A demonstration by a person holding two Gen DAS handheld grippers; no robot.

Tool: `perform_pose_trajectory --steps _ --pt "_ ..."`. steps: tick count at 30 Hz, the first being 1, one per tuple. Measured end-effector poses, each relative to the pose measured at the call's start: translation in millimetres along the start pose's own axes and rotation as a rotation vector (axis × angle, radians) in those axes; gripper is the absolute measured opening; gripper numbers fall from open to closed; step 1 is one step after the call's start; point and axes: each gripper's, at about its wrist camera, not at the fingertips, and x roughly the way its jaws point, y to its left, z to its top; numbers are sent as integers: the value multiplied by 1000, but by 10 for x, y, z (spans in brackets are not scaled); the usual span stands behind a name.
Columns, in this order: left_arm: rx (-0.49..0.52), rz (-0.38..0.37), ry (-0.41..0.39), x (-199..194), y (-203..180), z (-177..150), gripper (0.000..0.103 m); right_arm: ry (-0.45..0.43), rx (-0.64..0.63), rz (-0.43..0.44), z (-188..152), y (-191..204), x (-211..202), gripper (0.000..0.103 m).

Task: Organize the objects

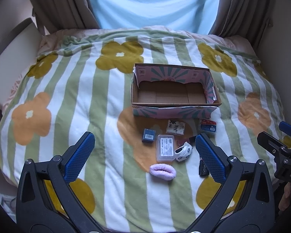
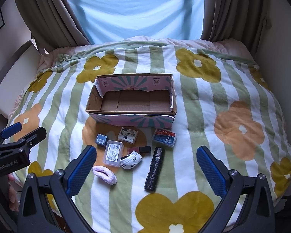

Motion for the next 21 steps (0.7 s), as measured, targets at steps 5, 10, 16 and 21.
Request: perform_pose_trajectory --steps 5,10,16,21 --pt "11 -7 5 43 6 -37 103 2 2 -2 -3 -9 16 102" --pt "39 -31 6 130 13 -99 103 16 4 -17 -39 -5 107 101" --pt "130 -55 34 414 -75 -339 103 74 26 -37 -229 -113 474 101" --pt "189 -102 89 787 -183 -659 103 126 44 -41 -412 -170 837 99"
